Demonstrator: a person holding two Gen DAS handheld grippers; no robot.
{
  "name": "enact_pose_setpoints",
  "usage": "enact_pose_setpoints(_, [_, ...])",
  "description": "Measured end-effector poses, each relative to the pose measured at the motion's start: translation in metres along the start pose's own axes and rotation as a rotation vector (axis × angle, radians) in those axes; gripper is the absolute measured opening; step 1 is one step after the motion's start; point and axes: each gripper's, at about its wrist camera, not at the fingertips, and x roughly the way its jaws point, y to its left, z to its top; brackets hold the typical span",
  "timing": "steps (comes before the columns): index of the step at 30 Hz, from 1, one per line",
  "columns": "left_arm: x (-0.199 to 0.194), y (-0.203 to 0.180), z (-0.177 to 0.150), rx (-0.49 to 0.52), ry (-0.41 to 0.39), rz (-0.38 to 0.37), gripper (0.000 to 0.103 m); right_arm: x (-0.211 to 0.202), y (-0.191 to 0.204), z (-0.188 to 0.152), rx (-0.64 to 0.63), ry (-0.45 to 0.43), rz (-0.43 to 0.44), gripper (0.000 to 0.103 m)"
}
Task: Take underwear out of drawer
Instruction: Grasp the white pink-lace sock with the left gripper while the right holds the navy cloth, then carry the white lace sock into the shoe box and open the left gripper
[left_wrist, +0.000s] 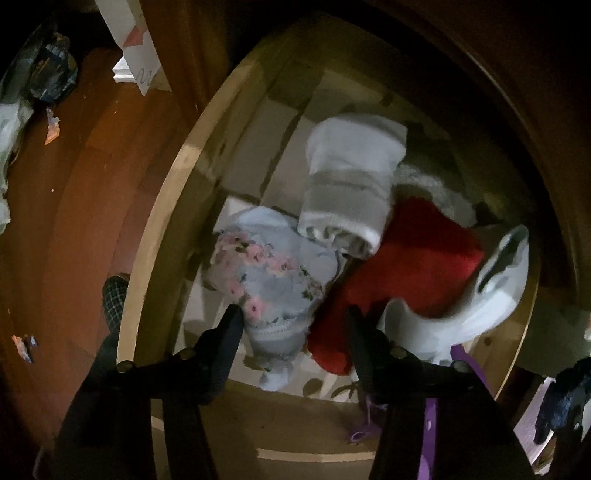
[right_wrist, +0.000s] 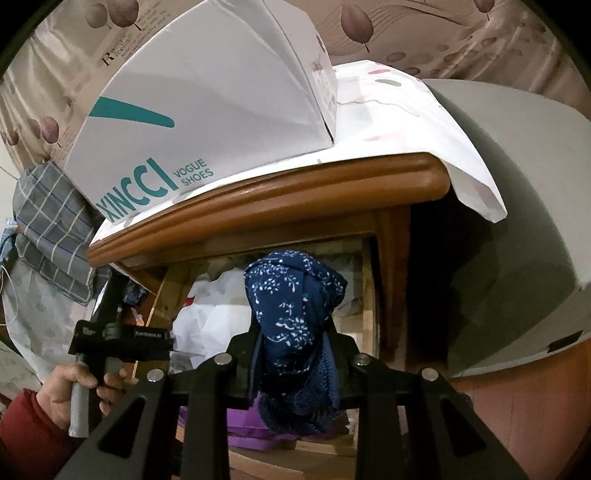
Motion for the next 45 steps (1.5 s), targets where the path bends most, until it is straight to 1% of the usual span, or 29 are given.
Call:
enact_pose_setpoints(5, [0.014,-0.001,0.009,-0.046,0.040,0.031,0.053,-0.004,-0.003,0.001,0.008,-0.011,-0.005,0.027])
enact_pose_setpoints(7, [0.020,0.002,0.013,-0.077,0.069,0.028,0.053,-0.006,-0.005,0.002,0.014,-0.015,-0.011,0.027])
enact_pose_setpoints(9, [0.025,0.007,0.021,-0.098,0.083,0.027,0.053,-0.007,-0.007,0.002,0.021,-0.015,-0.013,0.027])
enact_pose_setpoints(12, [0.027,0.002,0.027,-0.078,0.080,0.054,0.051,-0.007,-0.006,0.002,0.019,-0.015,-0.019,0.027])
enact_pose_setpoints(13, [0.028,0.000,0.028,-0.069,0.075,0.075,0.049,-0.006,-0.006,0.002,0.019,-0.013,-0.018,0.027])
enact_pose_setpoints(15, [0.030,-0.004,0.028,-0.051,0.077,0.079,0.029,-0.006,-0.005,0.002,0.019,-0.015,-0.021,0.027])
enact_pose_setpoints(16, [0.029,-0.005,0.028,-0.048,0.070,0.075,0.029,-0.006,-0.006,0.002,0.017,-0.014,-0.020,0.027])
enact_pose_setpoints(17, [0.027,-0.006,0.030,-0.045,0.065,0.073,0.024,-0.006,-0.005,0.003,0.015,-0.015,-0.021,0.027])
enact_pose_setpoints(20, [0.020,-0.009,0.024,-0.023,0.035,0.076,0.019,-0.006,-0.006,0.003,0.016,-0.014,-0.019,0.027])
enact_pose_setpoints(22, [0.014,-0.010,0.021,-0.004,0.017,0.078,0.019,-0.004,-0.006,0.003,0.016,-0.012,-0.025,0.027])
enact_pose_setpoints(26, [0.000,-0.008,0.010,0.023,-0.015,0.055,0.018,-0.002,-0.006,0.003,0.021,-0.008,-0.028,0.027])
enact_pose_setpoints(29, [-0.019,-0.008,-0.005,0.063,-0.064,0.060,0.018,-0.001,-0.005,0.003,0.015,-0.005,-0.036,0.027])
enact_pose_setpoints(36, [-0.064,-0.009,-0.038,0.144,-0.158,0.040,0.018,0.006,-0.003,0.004,0.014,0.005,-0.054,0.027])
enact_pose_setpoints(40, [-0.092,-0.012,-0.062,0.209,-0.238,0.065,0.018,0.011,0.002,0.003,-0.014,0.010,-0.079,0.027])
enact_pose_setpoints(44, [-0.115,-0.018,-0.076,0.295,-0.318,0.091,0.018,0.017,0.005,0.002,-0.024,0.024,-0.089,0.027])
enact_pose_setpoints(45, [-0.124,-0.019,-0.078,0.320,-0.343,0.111,0.018,0.019,0.005,0.002,-0.027,0.029,-0.091,0.027])
